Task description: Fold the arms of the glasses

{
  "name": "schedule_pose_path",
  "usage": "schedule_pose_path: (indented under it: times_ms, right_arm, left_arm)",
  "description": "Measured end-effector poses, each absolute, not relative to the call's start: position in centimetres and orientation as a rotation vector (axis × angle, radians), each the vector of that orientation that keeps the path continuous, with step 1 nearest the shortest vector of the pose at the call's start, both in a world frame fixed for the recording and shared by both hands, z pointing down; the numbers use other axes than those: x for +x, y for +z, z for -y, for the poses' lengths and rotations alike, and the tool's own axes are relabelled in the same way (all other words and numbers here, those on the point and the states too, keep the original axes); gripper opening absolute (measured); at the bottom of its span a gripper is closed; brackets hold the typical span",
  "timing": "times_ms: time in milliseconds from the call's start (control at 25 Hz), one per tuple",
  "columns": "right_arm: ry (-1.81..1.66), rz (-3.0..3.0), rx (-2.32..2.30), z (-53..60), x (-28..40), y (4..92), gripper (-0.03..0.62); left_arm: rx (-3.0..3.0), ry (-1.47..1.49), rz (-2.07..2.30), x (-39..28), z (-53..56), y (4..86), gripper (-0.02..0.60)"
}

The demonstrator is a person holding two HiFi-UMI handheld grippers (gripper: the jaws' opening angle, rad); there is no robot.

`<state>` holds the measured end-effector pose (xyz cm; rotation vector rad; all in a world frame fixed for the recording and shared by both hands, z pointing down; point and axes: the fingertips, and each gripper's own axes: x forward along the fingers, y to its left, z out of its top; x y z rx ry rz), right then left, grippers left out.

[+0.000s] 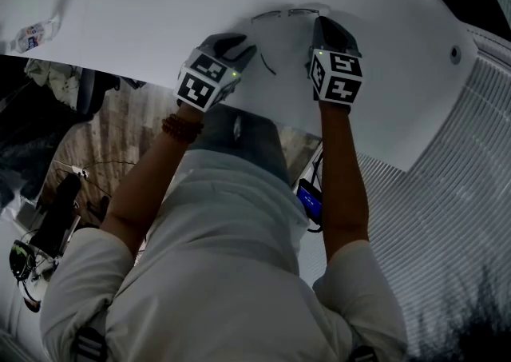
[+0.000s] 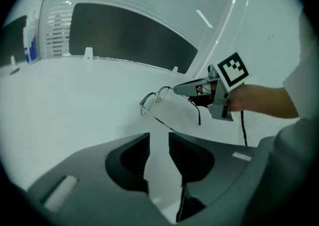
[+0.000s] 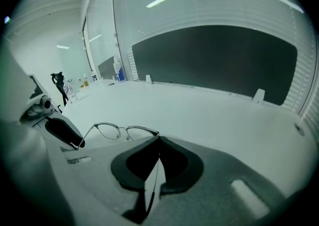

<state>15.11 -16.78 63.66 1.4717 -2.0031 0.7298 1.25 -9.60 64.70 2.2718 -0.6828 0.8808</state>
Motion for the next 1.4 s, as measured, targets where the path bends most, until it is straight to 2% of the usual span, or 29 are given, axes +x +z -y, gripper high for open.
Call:
schedule_pose_path:
  times_ms: [80, 240, 880, 1400]
  right_arm:
    - [0.726, 1.999, 1.476, 16.8, 15.2, 63.8, 0.002]
    - [0.732, 1.983, 1.485, 16.7, 15.5, 64.1, 0.002]
    - [0.702, 2.011, 1.469, 15.5, 14.3, 63.2, 0.002]
    - [0.684, 2.042, 1.447, 13.7, 13.6, 63.1, 0.006]
  left_arm:
    - [2.200, 0.764, 0.669, 2.1, 9.2, 63.9, 0.144]
    - [2.131, 0.619, 0.639, 3.2, 9.3, 62.0, 0.160]
    - [2.036, 0.645, 0.756, 3.4, 11.8, 63.8, 0.146]
    - [1.765, 0.334, 0.776, 4.9, 12.3, 64.4, 0.144]
